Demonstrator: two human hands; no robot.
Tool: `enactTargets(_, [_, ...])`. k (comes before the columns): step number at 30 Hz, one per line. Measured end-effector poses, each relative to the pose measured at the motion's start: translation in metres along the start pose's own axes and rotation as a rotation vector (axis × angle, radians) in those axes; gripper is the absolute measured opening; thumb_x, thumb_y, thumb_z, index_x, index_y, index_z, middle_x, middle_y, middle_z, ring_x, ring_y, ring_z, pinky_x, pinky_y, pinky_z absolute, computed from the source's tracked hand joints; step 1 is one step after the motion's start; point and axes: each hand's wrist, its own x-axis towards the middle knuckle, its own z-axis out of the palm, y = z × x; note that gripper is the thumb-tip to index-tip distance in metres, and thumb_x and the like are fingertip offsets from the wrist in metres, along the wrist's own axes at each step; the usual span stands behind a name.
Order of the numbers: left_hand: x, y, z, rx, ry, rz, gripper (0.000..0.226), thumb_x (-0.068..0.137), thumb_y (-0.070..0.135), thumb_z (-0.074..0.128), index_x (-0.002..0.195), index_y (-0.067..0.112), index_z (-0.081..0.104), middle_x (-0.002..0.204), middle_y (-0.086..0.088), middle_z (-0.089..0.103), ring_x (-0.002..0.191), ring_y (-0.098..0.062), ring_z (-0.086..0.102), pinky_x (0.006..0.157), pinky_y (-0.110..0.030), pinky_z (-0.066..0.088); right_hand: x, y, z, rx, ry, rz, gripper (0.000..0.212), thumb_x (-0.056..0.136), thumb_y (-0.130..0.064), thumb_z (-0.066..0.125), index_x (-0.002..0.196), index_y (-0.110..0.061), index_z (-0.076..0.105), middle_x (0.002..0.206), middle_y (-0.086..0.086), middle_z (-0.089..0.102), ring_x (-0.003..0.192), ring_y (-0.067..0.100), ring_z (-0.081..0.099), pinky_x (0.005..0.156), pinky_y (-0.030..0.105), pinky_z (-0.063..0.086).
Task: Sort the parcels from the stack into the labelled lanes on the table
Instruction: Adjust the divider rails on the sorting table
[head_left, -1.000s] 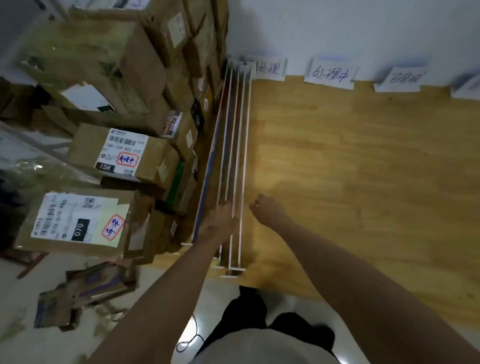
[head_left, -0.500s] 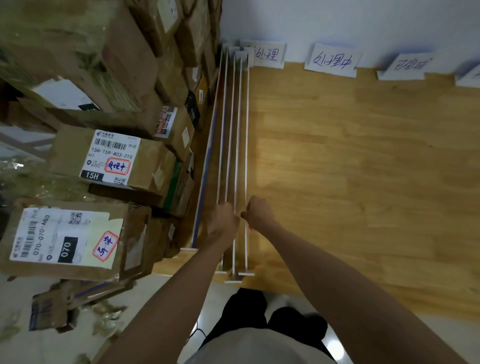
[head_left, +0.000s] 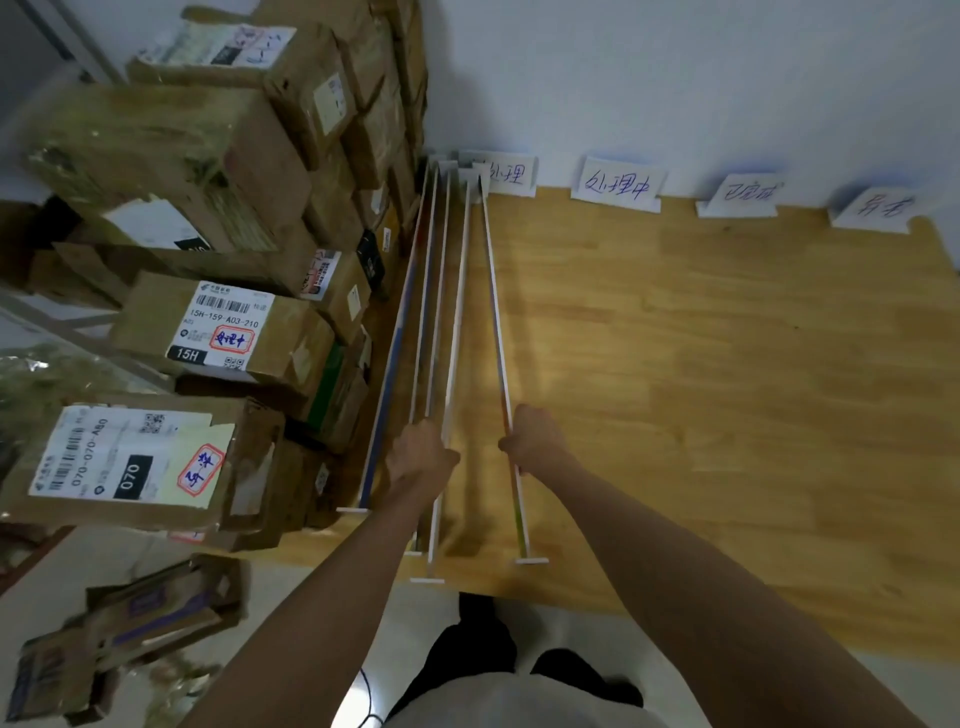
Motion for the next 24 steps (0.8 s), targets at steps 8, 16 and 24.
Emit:
enactTargets(8, [-0.031,0.001,0.002,-0.036,0.034,0.002,0.026,0.084,0.028,0.073,0.1,0.009,0.066,0.092,-0.007,0.067,0.088,-0.025,0.067,0.074,-0.038,0.06,-0.029,0.033,-0.028,-0.052,0.05,-0.029,0.026,0.085,-0.013,0.063,0.109,-0.006,0.059,0.108,0.016,0.067,0.096,0.035,0.069,0.075,0.037,0.055])
enactTargets(16, [-0.069,0.02,0.015,0.007,0.073,-0.024,0.027,0.082,0.03,0.073,0.096,0.008,0.065,0.088,-0.005,0.064,0.086,-0.025,0.066,0.068,-0.034,0.057,-0.061,0.091,-0.047,-0.09,0.078,-0.042,0.028,0.088,-0.015,0.062,0.114,-0.005,0.058,0.117,0.014,0.062,0.105,0.032,0.064,0.075,0.034,0.051])
enactTargets(24, [-0.129,0.068,0.064,0.017,0.074,0.015,0.033,0.079,0.031,0.076,0.098,0.009,0.06,0.099,-0.009,0.063,0.093,-0.028,0.064,0.069,-0.035,0.055,-0.108,0.199,-0.082,-0.076,0.112,0.012,0.025,0.087,-0.016,0.063,0.109,-0.005,0.06,0.113,0.014,0.064,0.099,0.032,0.067,0.07,0.033,0.052])
